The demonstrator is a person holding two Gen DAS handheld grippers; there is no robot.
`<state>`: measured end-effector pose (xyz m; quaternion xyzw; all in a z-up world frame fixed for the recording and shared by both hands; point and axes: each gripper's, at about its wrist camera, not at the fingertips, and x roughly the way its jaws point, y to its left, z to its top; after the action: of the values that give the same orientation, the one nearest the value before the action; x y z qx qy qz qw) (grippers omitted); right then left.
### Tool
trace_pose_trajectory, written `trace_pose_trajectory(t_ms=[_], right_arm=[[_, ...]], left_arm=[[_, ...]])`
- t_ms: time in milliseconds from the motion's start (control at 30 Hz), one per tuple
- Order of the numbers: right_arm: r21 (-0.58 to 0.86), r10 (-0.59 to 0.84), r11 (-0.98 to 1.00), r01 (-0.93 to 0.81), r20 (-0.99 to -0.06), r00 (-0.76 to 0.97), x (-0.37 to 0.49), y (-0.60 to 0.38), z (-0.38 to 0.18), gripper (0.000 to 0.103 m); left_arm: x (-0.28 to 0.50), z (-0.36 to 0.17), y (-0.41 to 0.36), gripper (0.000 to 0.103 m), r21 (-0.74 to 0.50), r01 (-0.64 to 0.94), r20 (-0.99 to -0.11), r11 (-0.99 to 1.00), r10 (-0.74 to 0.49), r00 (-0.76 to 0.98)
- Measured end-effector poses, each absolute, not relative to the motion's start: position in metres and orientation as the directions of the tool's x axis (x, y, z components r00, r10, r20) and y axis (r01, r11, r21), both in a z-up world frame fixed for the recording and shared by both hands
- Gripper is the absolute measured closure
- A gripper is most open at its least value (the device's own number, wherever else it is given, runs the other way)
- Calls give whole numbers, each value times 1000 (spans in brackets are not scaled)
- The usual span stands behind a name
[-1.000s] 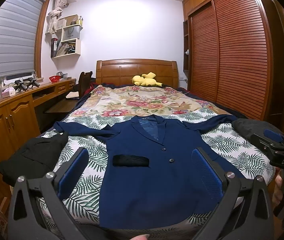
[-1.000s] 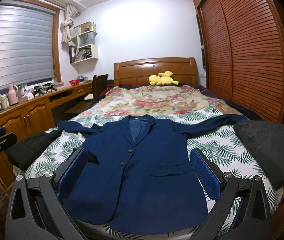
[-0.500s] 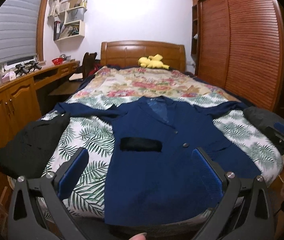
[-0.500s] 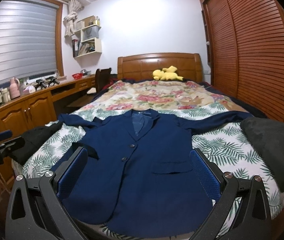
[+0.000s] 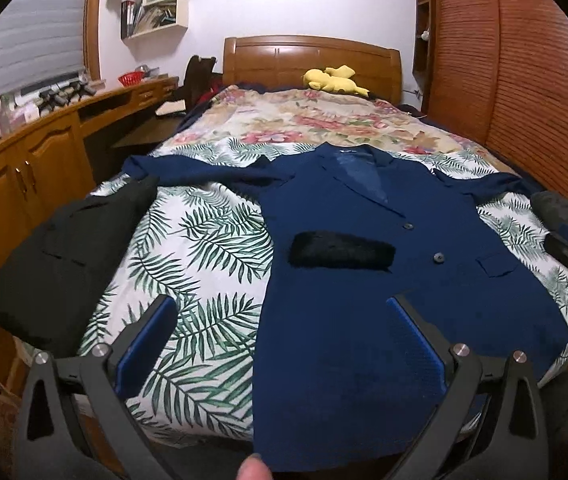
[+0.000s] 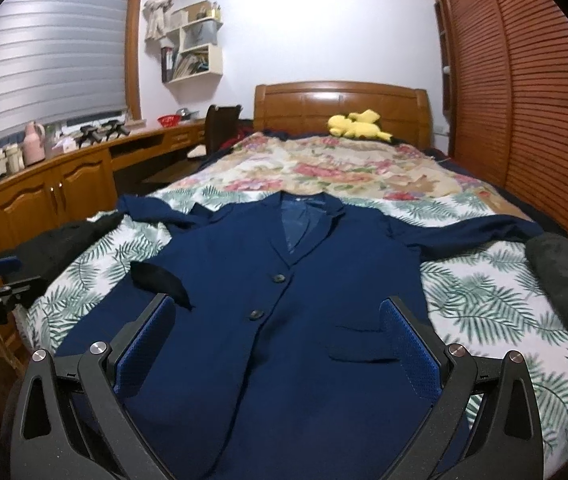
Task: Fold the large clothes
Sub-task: 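Move the left tool toward the jacket sleeve nearest it and grasp the cuff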
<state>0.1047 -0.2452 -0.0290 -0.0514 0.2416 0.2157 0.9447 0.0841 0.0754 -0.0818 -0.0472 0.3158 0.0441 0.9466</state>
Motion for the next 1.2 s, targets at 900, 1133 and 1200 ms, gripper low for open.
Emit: trace_pose_trajectory(t_ms=[900, 1133, 1200], right_arm=[[-5, 489, 794, -608, -590, 643, 268, -141, -114, 0], [33, 505, 791, -611, -599, 622, 274, -144, -122, 0], [35, 505, 792, -609, -598, 622, 275, -144, -123, 0]], left_arm=[[259, -113, 183, 0, -111, -141, -681, 984, 28, 731], [324, -130, 201, 1, -125, -175, -701, 976, 38, 713], [343, -135, 206, 2, -134, -178, -706, 975, 32, 707]])
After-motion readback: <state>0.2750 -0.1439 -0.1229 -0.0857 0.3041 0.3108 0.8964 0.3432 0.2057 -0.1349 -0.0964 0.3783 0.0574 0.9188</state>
